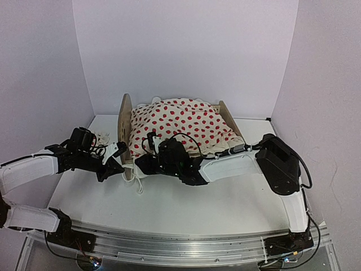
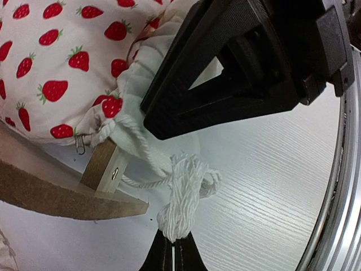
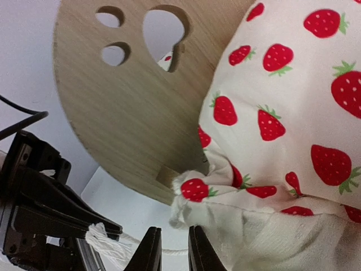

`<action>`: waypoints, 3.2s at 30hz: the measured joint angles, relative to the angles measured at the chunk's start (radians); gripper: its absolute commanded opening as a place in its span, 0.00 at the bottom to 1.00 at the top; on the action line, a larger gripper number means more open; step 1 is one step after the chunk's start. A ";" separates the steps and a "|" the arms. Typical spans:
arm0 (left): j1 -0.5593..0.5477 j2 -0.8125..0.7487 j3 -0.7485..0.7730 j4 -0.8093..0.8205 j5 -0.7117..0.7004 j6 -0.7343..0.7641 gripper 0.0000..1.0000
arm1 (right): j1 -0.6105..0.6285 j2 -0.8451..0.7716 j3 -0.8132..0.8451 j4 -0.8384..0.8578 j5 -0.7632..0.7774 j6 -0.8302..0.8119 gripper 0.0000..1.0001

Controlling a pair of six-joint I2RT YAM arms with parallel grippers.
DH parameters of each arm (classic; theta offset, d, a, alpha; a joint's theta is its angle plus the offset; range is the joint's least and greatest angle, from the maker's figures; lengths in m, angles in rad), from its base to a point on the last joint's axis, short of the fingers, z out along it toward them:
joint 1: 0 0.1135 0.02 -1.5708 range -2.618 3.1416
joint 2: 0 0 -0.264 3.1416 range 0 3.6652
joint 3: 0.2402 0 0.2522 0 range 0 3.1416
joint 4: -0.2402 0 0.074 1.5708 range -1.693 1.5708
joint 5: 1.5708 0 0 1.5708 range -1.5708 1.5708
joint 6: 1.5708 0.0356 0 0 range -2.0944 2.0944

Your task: Set up the pet bed

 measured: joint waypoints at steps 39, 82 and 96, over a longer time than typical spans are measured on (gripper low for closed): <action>0.000 0.021 -0.004 0.024 -0.108 -0.139 0.00 | 0.030 0.154 0.109 0.021 0.140 0.102 0.00; -0.086 0.295 0.049 0.188 -0.092 0.171 0.00 | 0.009 0.001 -0.060 0.048 -0.190 -0.067 0.19; -0.121 0.342 0.049 0.217 -0.108 0.297 0.00 | -0.001 -0.253 -0.264 -0.054 -0.178 -0.133 0.15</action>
